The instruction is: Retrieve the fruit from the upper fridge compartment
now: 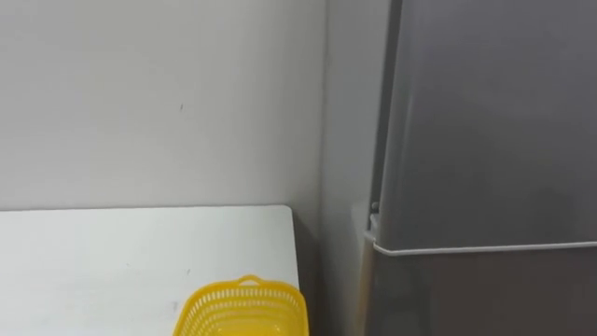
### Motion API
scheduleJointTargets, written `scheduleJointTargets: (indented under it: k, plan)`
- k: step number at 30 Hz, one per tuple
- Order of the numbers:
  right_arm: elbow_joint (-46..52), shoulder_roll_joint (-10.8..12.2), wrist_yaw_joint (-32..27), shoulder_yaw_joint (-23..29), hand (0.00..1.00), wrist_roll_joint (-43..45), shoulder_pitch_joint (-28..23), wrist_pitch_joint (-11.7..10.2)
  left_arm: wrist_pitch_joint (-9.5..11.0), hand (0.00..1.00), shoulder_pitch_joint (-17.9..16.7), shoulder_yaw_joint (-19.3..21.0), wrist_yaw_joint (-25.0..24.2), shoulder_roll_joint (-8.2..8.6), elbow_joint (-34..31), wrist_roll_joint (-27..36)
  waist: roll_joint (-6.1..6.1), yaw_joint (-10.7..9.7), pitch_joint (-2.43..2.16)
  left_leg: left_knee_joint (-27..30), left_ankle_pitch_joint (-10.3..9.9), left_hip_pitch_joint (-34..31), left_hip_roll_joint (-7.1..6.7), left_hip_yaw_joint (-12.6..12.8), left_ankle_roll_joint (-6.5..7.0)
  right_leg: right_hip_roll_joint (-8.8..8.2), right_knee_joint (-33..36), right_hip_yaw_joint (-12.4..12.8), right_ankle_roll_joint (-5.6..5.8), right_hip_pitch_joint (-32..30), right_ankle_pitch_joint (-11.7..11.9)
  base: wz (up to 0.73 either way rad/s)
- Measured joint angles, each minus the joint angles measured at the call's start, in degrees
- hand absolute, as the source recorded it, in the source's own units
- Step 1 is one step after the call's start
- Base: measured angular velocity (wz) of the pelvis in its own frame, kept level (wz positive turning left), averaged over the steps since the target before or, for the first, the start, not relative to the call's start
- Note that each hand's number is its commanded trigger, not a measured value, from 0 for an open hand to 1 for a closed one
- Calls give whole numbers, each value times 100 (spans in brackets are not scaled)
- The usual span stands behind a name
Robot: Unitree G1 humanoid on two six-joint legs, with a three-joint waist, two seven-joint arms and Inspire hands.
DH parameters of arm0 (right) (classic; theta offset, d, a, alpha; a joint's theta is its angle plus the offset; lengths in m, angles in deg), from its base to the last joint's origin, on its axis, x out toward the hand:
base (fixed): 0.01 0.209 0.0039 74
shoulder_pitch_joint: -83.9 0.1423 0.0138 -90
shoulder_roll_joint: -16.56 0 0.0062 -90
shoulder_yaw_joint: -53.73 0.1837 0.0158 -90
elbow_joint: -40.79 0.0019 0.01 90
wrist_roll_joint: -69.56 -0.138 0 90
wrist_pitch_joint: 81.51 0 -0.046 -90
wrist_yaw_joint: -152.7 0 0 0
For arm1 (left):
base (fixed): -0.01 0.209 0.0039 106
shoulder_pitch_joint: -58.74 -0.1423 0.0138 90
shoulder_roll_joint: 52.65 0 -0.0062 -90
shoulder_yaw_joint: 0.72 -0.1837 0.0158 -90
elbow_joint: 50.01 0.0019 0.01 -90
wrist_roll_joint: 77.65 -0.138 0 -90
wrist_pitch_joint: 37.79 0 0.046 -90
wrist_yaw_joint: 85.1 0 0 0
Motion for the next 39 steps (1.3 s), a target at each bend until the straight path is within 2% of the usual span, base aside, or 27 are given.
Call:
scheduleJointTargets:
  k: [1,3,5,7,10,12,14,19,23,26,31,34,39]
  plan:
    - [21,0,-38,0,0,-58,-7,-4,127,0,-6,-9,195,3,-307,37,4,29,-3,0,2,-16,0,1,-2,1,-1,0,-1,-22,0,0]
    - [44,-1,-79,4,0,-43,-10,-85,253,0,-14,-12,487,5,-935,-53,4,60,-5,5,13,-101,1,5,-8,-1,2,-10,-16,-109,9,0]
    - [186,-3,-94,24,0,10,-63,-234,566,0,-18,-3,882,5,-1599,-431,-10,85,-13,-1,29,-146,1,-2,-9,1,18,-22,-20,-167,15,0]
    - [281,-2,-102,26,0,67,-109,-336,664,0,-16,31,1249,9,-2116,-768,22,86,-43,27,32,-132,2,-27,-14,3,19,-67,-22,-151,17,4]
    - [287,-2,-209,26,0,80,-152,-473,893,0,10,50,1698,11,-2793,-1295,4,92,-39,34,38,-115,4,-39,-21,7,8,-35,-23,-142,17,0]
    - [324,1,-252,18,0,85,-133,-495,920,0,14,52,2007,12,-3228,-1492,21,84,-47,33,38,-112,1,-39,-21,9,-16,-33,-23,-133,17,0]
    - [322,4,-260,4,0,74,-199,-498,1017,0,11,49,2247,0,-3821,-2007,1,111,-35,34,37,-110,2,-43,-21,11,-21,-34,-23,-123,17,0]
    - [340,12,-264,7,0,65,-300,-491,1046,0,12,70,2437,-136,-5144,-2567,33,102,-32,25,35,-109,0,-107,-20,12,-22,-91,-28,-105,22,4]
    - [438,12,-239,-2,0,46,-415,-456,1108,0,49,113,2384,-306,-5959,-3256,136,84,-30,-61,44,-104,-8,-162,-33,15,-7,-109,-37,-106,28,0]
    - [433,10,-141,9,0,53,-425,-471,1144,0,56,122,2168,-357,-6553,-3432,149,59,6,-64,52,-109,-6,-174,-41,23,-34,-97,-41,-94,30,1]
    - [362,23,43,-8,0,74,-420,-494,1156,0,148,108,1488,-379,-7438,-3337,180,14,9,-49,58,-119,-5,-188,-45,22,-125,-141,-50,-62,35,4]
    - [364,22,213,-7,0,71,-418,-490,1152,0,384,71,969,-478,-7597,-3327,173,-2,13,-40,66,-119,-6,-186,-46,22,-144,-134,-49,-60,34,0]
    - [381,22,432,13,0,77,-381,-448,1080,0,629,-238,105,-534,-7880,-2832,151,-102,22,-10,66,-127,-9,-190,-46,21,-211,-133,-49,-50,35,0]
